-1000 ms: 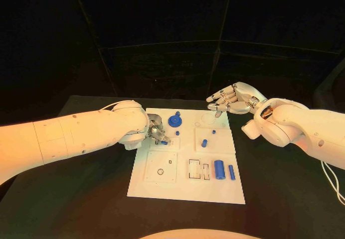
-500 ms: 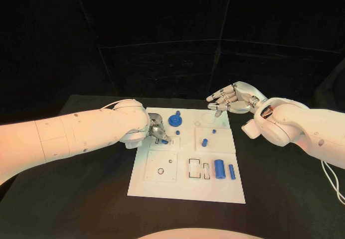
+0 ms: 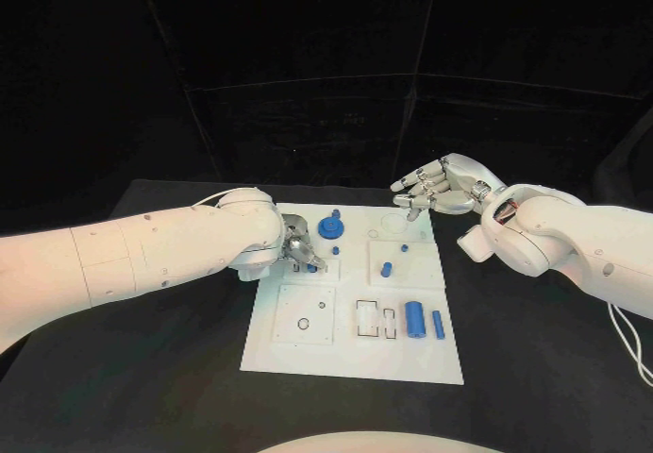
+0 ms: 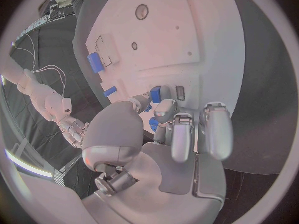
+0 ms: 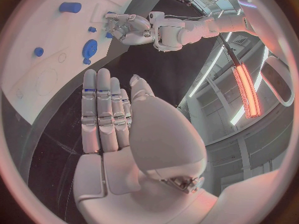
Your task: Assemble the parts on the task board
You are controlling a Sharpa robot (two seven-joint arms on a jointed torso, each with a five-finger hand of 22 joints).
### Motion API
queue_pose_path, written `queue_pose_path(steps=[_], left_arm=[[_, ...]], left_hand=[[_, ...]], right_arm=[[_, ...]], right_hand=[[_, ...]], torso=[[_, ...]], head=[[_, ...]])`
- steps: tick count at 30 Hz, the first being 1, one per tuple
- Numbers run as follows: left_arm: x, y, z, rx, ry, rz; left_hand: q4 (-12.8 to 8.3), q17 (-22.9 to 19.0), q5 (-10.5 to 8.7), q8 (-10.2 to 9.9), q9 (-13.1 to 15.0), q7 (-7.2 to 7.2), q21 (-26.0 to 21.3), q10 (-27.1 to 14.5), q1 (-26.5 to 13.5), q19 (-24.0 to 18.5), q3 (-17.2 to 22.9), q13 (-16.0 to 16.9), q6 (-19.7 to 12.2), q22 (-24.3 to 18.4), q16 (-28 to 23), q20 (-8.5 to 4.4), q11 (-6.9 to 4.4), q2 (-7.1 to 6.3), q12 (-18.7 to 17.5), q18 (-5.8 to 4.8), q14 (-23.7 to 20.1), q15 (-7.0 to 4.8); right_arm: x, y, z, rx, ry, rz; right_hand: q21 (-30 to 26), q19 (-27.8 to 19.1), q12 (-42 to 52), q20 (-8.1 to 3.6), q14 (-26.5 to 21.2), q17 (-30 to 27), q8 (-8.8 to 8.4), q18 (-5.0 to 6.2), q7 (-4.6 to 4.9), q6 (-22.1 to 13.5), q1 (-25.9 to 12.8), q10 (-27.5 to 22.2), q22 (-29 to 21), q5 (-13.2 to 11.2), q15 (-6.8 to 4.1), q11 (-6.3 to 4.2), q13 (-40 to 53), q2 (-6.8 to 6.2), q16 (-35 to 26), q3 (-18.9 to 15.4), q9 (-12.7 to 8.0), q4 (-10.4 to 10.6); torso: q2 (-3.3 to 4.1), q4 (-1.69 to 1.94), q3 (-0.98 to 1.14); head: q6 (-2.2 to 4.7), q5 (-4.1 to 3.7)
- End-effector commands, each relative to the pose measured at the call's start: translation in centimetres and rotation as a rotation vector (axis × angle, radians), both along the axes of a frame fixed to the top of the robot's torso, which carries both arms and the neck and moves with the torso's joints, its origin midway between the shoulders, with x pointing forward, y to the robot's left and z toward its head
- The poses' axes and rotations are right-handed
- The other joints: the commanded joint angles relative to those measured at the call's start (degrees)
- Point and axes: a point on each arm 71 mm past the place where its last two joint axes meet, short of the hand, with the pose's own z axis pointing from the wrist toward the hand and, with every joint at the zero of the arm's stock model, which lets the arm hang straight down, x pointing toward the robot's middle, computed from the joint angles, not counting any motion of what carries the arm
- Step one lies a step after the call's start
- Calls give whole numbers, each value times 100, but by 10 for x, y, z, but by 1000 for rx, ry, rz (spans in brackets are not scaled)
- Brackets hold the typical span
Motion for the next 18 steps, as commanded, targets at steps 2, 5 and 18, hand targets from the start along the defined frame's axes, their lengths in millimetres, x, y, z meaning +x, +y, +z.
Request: queue_pose_path(steps=[2, 5, 18], left_arm=[[1, -1, 0, 7, -1, -1], [1, -1, 0, 6, -5, 4], [3, 4, 1, 2, -16, 22]], left_hand=[[58, 1509, -15, -31, -10, -8, 1, 43, -100, 29, -90, -3, 48, -5, 19, -20, -17, -8, 22, -58, 583, -40], [112, 1509, -16, -32, -18, -10, 3, 47, -145, 33, -158, -4, 57, 2, 19, -22, -19, -26, 25, -60, 583, -42], [614, 1509, -35, -2, -81, -46, 9, 89, -472, 51, -1150, 23, 120, 44, 19, -47, -37, -193, 64, -64, 583, -64]], right_arm=[[-1, 1, 1, 0, 0, 11], [-1, 1, 1, -1, 2, 12], [0, 1, 1, -1, 3, 11]], right_hand=[[-28, -38, 36, 13, -57, 9, 7, -3, -5, -51, 8, -50, -9, 29, -1, -6, 8, 39, -20, -4, -2, -12], [-30, -40, 38, 14, -59, 11, 7, -3, -4, -53, 3, -52, -9, 31, 0, -5, 10, 40, -19, -6, -2, -9], [-41, -50, 55, 24, -76, 29, 13, -2, 1, -67, -45, -75, -12, 41, 8, 3, 26, 45, -15, -23, -1, 21]], torso=[[2, 6, -1], [-1, 7, 0], [-3, 4, -7]], head=[[1, -7], [-2, -5], [15, -17]])
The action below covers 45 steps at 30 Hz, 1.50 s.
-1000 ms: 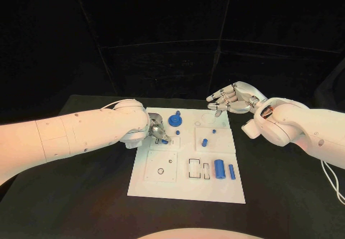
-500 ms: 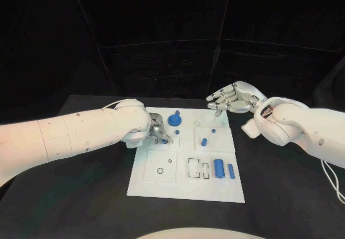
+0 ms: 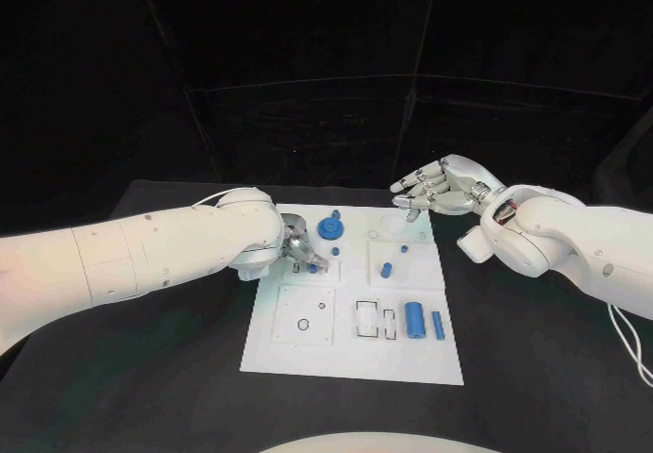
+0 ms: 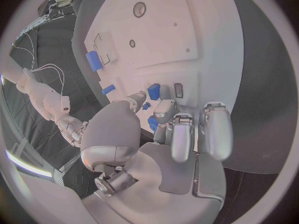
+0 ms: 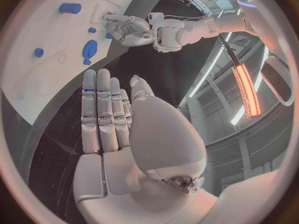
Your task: Assemble the parts on the task board
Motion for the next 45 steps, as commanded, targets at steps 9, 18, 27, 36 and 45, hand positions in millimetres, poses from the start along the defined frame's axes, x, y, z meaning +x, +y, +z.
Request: queue_pose_path(steps=[9, 18, 27, 36, 45], left_arm=[[-1, 9, 11, -21, -34, 18], [14, 17, 57, -76, -74, 24], [51, 39, 82, -20, -18, 50], [71, 42, 69, 55, 16, 72], [79, 43, 57, 100, 23, 75]], left_hand=[[141, 1509, -117, 25, -33, -14, 7, 40, -86, 41, -853, -6, 47, 24, 19, -45, -7, -56, 17, -67, 604, -58], [131, 1509, -124, -238, -208, 133, -123, -391, 268, -29, -1313, -644, -315, -133, 19, 23, 122, 106, -503, -40, 604, 39], [153, 1509, -125, -505, -462, 279, -312, -625, 420, -141, -1668, -938, -493, -359, 19, 137, 249, 298, -726, 13, 604, 152], [131, 1509, -125, -494, -530, 260, -293, -594, 507, -126, -1820, -897, -378, -318, 19, 147, 237, 499, -664, 10, 604, 148], [119, 1509, -124, -499, -559, 256, -280, -579, 606, -116, -1870, -880, -356, -295, 19, 145, 233, 549, -639, 6, 604, 144]], right_arm=[[0, 0, 1, 0, -2, 6], [1, -2, 1, -2, -2, 0], [2, -1, 1, -2, -1, 0], [2, 1, 0, -2, 1, 4], [2, 3, 0, -1, 1, 8]], right_hand=[[-29, -38, 42, 11, -54, 15, 15, -1, 2, -39, -48, -54, -12, 22, 17, 8, 15, 20, -15, -36, -2, 37], [-37, -45, 47, 16, -69, 21, 16, -1, 6, -50, -62, -72, -15, 23, 22, 13, 21, 19, -17, -44, -2, 45], [-39, -47, 48, 17, -71, 22, 16, -1, 6, -51, -64, -74, -15, 24, 22, 13, 22, 20, -17, -44, -2, 47], [-41, -48, 51, 18, -74, 25, 18, 0, 6, -53, -59, -77, -16, 30, 22, 12, 25, 26, -17, -40, -2, 45], [-41, -48, 51, 18, -74, 25, 18, 0, 6, -53, -59, -77, -16, 30, 22, 12, 25, 26, -17, -40, -2, 45]], torso=[[-2, 0, -4], [-2, 1, -3], [5, 3, 2], [19, -8, -9], [15, -1, -13]], head=[[15, -13], [52, -16], [80, -3], [79, 32], [54, 53]])
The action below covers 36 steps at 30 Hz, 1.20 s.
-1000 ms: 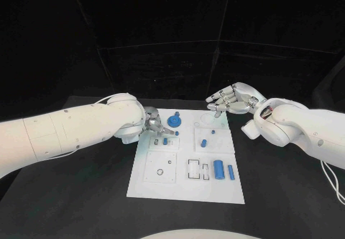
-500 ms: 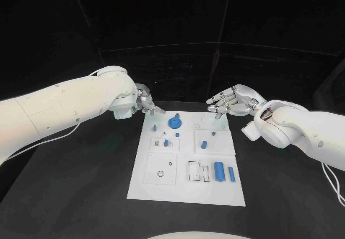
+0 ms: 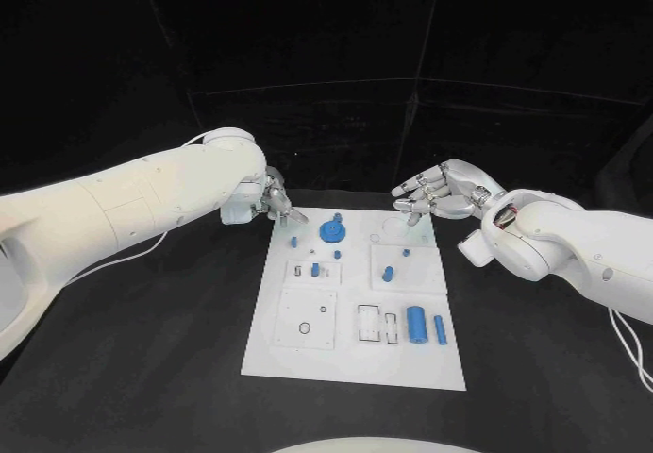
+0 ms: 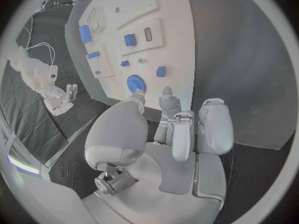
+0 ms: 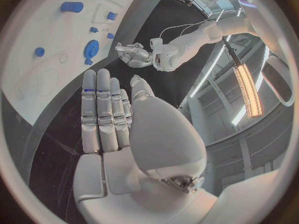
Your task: Assemble the parts on the task board
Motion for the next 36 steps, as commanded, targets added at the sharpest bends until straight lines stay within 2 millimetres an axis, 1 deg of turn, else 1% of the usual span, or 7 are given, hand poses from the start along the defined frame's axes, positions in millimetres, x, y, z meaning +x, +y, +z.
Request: queue_pose_path(steps=[1, 10, 13, 15, 20, 23, 36], left_arm=[[2, -1, -4, 24, 17, -35], [4, -4, -15, 30, 44, -44], [4, -5, -19, 30, 54, -46], [4, -6, -20, 31, 59, -47], [4, -7, -22, 32, 67, -50], [4, -7, -23, 34, 72, -54], [2, -11, -26, 34, 82, -67]], left_hand=[[-3, 1509, -36, -16, -14, -9, 10, 41, 33, 10, -53, 13, 39, 20, 19, 22, 6, 45, 31, 4, 614, 29], [-14, 1509, -36, -23, -46, -15, 25, 64, 140, 19, -98, 33, 71, 46, 19, 20, 1, 98, 57, -1, 614, 25], [-22, 1509, -35, -28, -61, -17, 27, 64, 193, 21, -115, 26, 85, 51, 19, 19, -1, 121, 55, -2, 614, 24], [-24, 1509, -35, -30, -68, -18, 28, 69, 215, 22, -121, 31, 91, 54, 19, 19, -2, 134, 61, -2, 614, 24], [-25, 1509, -35, -33, -77, -19, 28, 74, 242, 22, -129, 35, 99, 54, 19, 19, -3, 151, 66, -2, 614, 23], [-28, 1509, -35, -34, -86, -21, 29, 78, 274, 22, -138, 37, 113, 57, 19, 18, -4, 170, 69, -3, 614, 22], [-74, 1509, -34, -38, -137, -35, 37, 107, 493, 28, -157, 47, 181, 79, 19, 12, -17, 265, 91, -5, 614, 13]], right_arm=[[0, 2, 1, 2, -2, 11], [0, 4, 1, 3, -3, 15], [0, 5, 1, 4, -3, 16], [0, 5, 1, 4, -3, 16], [1, 3, 1, 3, -3, 12], [1, 3, 1, 2, -4, 12], [1, 4, 1, 3, -3, 14]], right_hand=[[-18, -28, 27, -2, -53, 9, 18, 0, 6, -54, -45, -36, -6, 30, 1, 12, 9, 12, -17, -9, -2, 14], [-21, -30, 32, -1, -56, 12, 20, 2, 5, -56, -36, -41, -7, 36, 0, 10, 12, 17, -16, -4, -2, 9], [-21, -30, 32, -1, -56, 12, 20, 2, 5, -56, -36, -41, -7, 36, 0, 10, 12, 17, -16, -4, -2, 9], [-21, -30, 32, -1, -56, 12, 20, 2, 5, -56, -36, -41, -7, 36, 0, 10, 12, 17, -16, -4, -2, 9], [-21, -30, 32, -1, -56, 12, 20, 2, 5, -56, -36, -41, -7, 36, 0, 10, 12, 17, -16, -4, -2, 9], [-21, -30, 32, -1, -56, 12, 20, 2, 5, -56, -36, -41, -7, 36, 0, 10, 12, 17, -16, -4, -2, 9], [-21, -30, 33, 0, -57, 14, 21, 2, 5, -56, -34, -42, -7, 37, 0, 10, 13, 18, -15, -3, -1, 8]], torso=[[-3, 2, -3], [-5, 0, 4], [-7, 3, 0], [-8, 6, 3], [-10, 14, 7], [-12, 15, 3], [-10, 10, 2]], head=[[-13, 13], [-29, 23], [-32, 17], [-35, 9], [-39, 4], [-44, 1], [-50, 17]])
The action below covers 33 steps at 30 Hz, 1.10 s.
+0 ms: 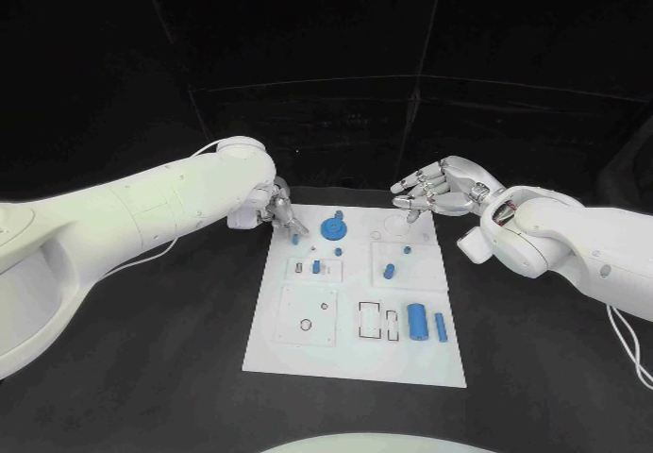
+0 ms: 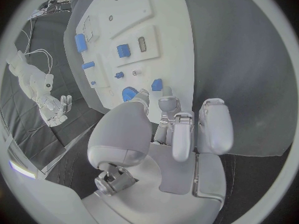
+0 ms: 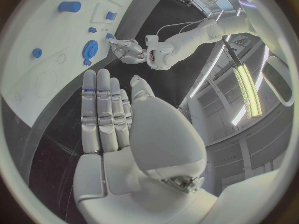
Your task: Assemble the parts on the task board
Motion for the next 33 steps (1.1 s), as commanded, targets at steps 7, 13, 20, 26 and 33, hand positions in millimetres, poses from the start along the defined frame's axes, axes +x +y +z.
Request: queue_pose_path(steps=[7, 13, 20, 26, 33], left_arm=[[-1, -4, 0, -3, 7, -26], [-1, -4, -1, -4, 8, -28], [-1, -5, -1, -6, 9, -32], [-2, -6, -1, -8, 13, -38], [-2, -6, -1, -8, 18, -43]], left_hand=[[-39, 1509, -34, -49, -35, 3, 35, 48, 166, 28, -24, -9, 67, 5, 19, 10, 4, 41, 7, -5, 615, 12], [-82, 1509, -34, -55, -55, 3, 38, 55, 267, 30, -11, -10, 81, 13, 19, 9, 3, 88, 11, -7, 615, 12], [-109, 1509, -34, -58, -67, 3, 35, 60, 323, 29, -6, -10, 90, 12, 19, 9, 3, 114, 13, -6, 615, 12], [-138, 1509, -34, -58, -78, 1, 43, 64, 375, 33, 0, -12, 104, 26, 19, 9, 2, 141, 13, -9, 615, 11], [-191, 1509, -33, -53, -91, -4, 32, 67, 464, 28, 26, -20, 128, 16, 19, 8, -3, 190, 10, -6, 615, 8]], right_arm=[[0, 2, 1, 2, -3, 12], [0, 2, 1, 2, -3, 13], [0, 3, 1, 3, -3, 13], [0, 3, 1, 3, -3, 15], [0, 4, 1, 4, -4, 16]], right_hand=[[-23, -30, 38, 1, -59, 12, 24, 4, -16, -37, -28, -47, -8, 42, -1, 9, 12, 25, -14, 1, -1, 7], [-24, -31, 40, 1, -60, 14, 25, 4, -15, -37, -28, -49, -9, 45, -1, 10, 13, 30, -13, 3, 0, 8], [-26, -31, 43, 2, -63, 16, 27, 5, -15, -38, -25, -52, -9, 52, -1, 10, 15, 38, -12, 7, 0, 9], [-26, -31, 43, 2, -63, 16, 27, 5, -15, -38, -25, -52, -9, 52, -1, 10, 15, 38, -12, 7, 0, 9], [-27, -32, 44, 2, -66, 18, 28, 5, -15, -39, -23, -57, -9, 58, 0, 10, 17, 42, -12, 10, 0, 9]], torso=[[1, 0, -1], [1, -4, 1], [3, -7, -1], [-1, -3, 1], [-3, -3, 0]], head=[[-3, 5], [-5, 2], [-17, -1], [-33, 5], [-43, 11]])
